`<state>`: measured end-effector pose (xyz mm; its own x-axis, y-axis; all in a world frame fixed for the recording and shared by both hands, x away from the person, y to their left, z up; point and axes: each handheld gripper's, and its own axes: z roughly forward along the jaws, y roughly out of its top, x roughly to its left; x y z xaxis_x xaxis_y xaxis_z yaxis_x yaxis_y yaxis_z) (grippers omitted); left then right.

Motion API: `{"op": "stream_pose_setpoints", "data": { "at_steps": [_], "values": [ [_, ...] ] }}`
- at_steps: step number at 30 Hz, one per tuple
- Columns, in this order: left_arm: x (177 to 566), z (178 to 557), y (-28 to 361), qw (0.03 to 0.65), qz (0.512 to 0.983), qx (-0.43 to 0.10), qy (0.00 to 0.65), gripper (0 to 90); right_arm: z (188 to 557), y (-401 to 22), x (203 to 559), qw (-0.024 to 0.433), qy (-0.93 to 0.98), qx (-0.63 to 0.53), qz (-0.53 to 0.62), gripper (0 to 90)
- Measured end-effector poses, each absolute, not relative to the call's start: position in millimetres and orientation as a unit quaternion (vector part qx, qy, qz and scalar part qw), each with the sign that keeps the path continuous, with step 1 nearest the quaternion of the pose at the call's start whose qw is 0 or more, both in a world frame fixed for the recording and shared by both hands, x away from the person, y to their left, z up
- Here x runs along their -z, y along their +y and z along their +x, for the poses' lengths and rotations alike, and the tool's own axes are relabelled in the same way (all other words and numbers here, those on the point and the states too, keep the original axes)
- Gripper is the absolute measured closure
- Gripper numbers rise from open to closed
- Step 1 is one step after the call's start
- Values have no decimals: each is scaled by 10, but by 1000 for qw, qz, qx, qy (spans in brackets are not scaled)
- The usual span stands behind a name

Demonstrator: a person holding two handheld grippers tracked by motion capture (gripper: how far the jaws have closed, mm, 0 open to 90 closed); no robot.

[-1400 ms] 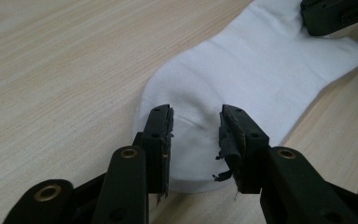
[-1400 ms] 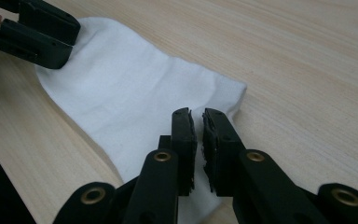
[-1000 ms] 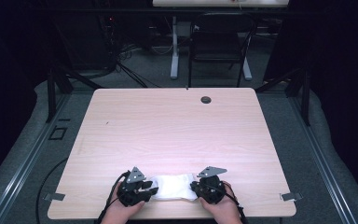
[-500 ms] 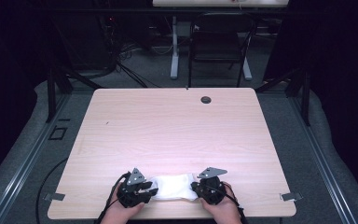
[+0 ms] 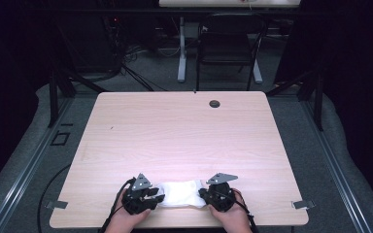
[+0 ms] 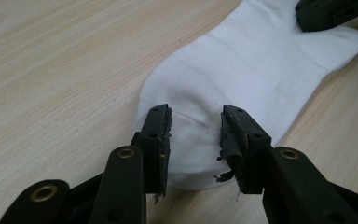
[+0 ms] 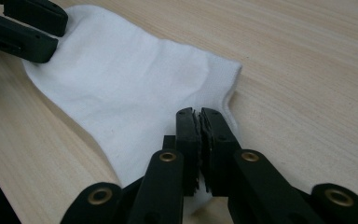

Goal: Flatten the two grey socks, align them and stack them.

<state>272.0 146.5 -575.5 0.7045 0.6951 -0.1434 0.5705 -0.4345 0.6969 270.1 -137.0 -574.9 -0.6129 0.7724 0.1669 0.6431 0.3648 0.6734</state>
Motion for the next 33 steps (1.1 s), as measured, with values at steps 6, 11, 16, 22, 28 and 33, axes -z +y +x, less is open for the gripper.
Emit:
{"op": "stream_pose_setpoints", "data": {
  "at_steps": [6, 11, 16, 22, 28, 33],
  "values": [
    [5758, 2790, 1477, 380, 839, -83, 382, 617, 2775, -1360, 5750, 91, 820, -364, 432, 847],
    [5768, 2842, 1504, 386, 835, -83, 384, 611, 2813, -1336, 5750, 95, 821, -366, 428, 840],
    [5775, 2876, 1514, 388, 834, -84, 384, 605, 2841, -1323, 5755, 98, 819, -367, 429, 834],
    [5777, 2904, 1509, 389, 831, -89, 388, 598, 2890, -1318, 5754, 95, 816, -370, 434, 823],
    [5781, 2909, 1516, 391, 831, -89, 385, 591, 2899, -1320, 5756, 94, 816, -371, 433, 812],
    [5783, 2908, 1511, 392, 830, -88, 386, 581, 2897, -1321, 5760, 94, 815, -374, 432, 809]
  ]
}}
